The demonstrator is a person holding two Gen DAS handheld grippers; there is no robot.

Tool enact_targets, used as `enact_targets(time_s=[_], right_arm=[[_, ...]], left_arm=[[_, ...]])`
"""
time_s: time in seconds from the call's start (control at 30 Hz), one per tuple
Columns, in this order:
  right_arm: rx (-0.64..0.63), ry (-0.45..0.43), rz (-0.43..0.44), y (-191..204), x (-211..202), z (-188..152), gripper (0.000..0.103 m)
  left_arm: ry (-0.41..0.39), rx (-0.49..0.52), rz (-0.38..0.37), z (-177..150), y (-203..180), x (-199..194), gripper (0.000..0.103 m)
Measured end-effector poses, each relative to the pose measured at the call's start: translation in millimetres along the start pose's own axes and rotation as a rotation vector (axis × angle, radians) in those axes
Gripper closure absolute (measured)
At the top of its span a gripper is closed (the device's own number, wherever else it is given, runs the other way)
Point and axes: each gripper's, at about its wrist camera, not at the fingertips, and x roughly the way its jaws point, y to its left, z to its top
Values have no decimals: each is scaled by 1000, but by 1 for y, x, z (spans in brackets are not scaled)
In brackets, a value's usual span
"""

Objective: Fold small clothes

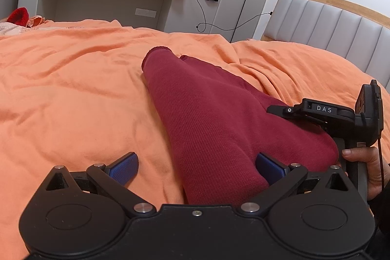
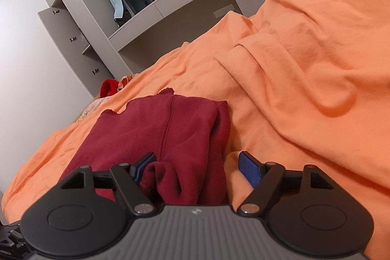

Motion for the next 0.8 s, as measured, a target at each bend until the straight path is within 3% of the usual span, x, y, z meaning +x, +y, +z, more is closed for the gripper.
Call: enact_targets(time_s=[0.07, 0.17, 0.2, 0.43, 0.63, 0.8], right_arm=[[2, -4, 1, 0, 0, 0, 28], [-13, -13, 13, 3, 0, -3, 49], [-26, -15, 7, 5, 1, -4, 50], [13, -4, 37, -5, 3, -3, 49], [21, -3, 40, -5, 3, -4, 49], [19, -3, 40, -5, 3, -4, 48]], left_arm=[[0, 0, 0, 0, 0, 0, 0], [0, 1, 1, 0, 0, 0, 0], [0, 0, 1, 0, 0, 0, 0], [2, -6, -9, 3, 1, -1, 0], [-23, -81, -108, 18, 13, -8, 0], [-9, -99, -78, 27, 17, 2, 0]])
